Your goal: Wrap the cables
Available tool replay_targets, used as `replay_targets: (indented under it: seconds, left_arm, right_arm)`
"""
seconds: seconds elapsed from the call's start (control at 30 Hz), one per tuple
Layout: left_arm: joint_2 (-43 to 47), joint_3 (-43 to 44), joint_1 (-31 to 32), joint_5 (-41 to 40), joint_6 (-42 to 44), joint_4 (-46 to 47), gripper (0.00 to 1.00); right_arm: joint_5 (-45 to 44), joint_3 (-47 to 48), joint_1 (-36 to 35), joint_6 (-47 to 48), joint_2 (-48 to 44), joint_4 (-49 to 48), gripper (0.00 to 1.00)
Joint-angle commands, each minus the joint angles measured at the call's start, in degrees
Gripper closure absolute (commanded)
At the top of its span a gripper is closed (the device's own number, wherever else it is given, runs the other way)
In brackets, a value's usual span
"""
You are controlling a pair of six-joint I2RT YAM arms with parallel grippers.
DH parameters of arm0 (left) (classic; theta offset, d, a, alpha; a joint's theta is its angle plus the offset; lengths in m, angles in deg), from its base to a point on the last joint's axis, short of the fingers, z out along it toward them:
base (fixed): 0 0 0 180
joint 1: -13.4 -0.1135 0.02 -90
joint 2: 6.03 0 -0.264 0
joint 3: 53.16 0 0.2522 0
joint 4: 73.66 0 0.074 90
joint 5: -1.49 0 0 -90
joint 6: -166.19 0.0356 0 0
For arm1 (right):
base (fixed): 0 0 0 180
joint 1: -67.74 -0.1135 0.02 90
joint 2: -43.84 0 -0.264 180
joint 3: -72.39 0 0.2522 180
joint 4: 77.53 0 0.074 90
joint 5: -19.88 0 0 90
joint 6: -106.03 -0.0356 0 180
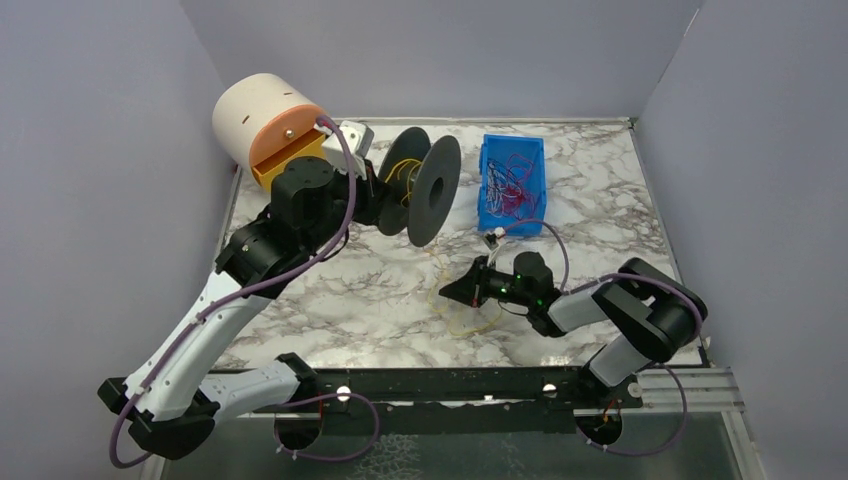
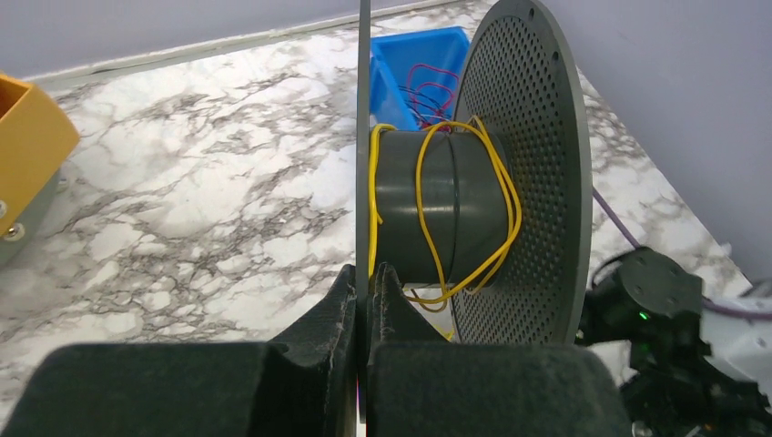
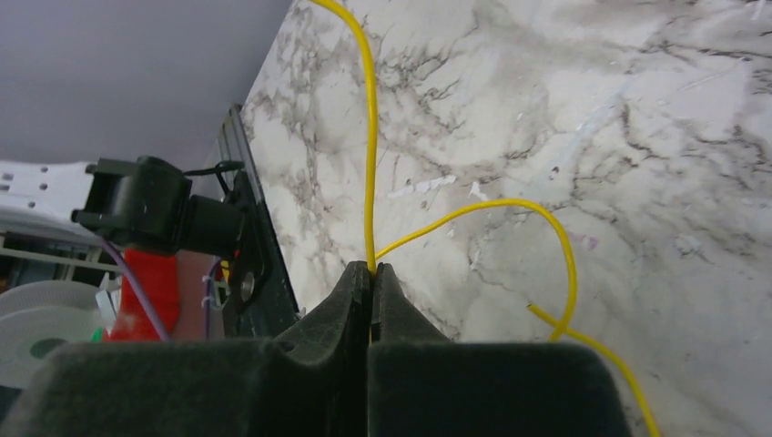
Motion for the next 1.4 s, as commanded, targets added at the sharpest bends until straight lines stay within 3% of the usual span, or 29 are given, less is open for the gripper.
replay_targets:
  seconds: [0.0,0.27,0.53,0.93,1.37]
  left_arm:
    - [-0.9,-1.8,-0.3,-9.2,-2.8,9.6,1.0]
    - [-2.0,-7.1,-0.3,-17.7,-3.5,14.4,1.0]
    - [-3.3,-10.8,-0.3,-21.2,-3.6,16.4,1.0]
    - [-5.8,-14.5,-0.2,-23.6,-3.0,16.6,1.0]
    - [-5.8,-18.3,0.8,-21.7,-0.2,13.9,1.0]
  right_arm:
    - [-3.9,-2.4,-3.6,2.5,-6.1,5.0,0.99]
    - [-8.0,-3.0,-9.1,4.5,-20.8,19.1,0.99]
    - [-9.4,0.9,-12.4,5.3,-33.0,33.0,0.99]
    - [-10.1,12.6,-15.2,7.8,-37.5,46.8,0.99]
    - [-11.4,27.8,-15.3,11.6,-33.5,58.3,0.99]
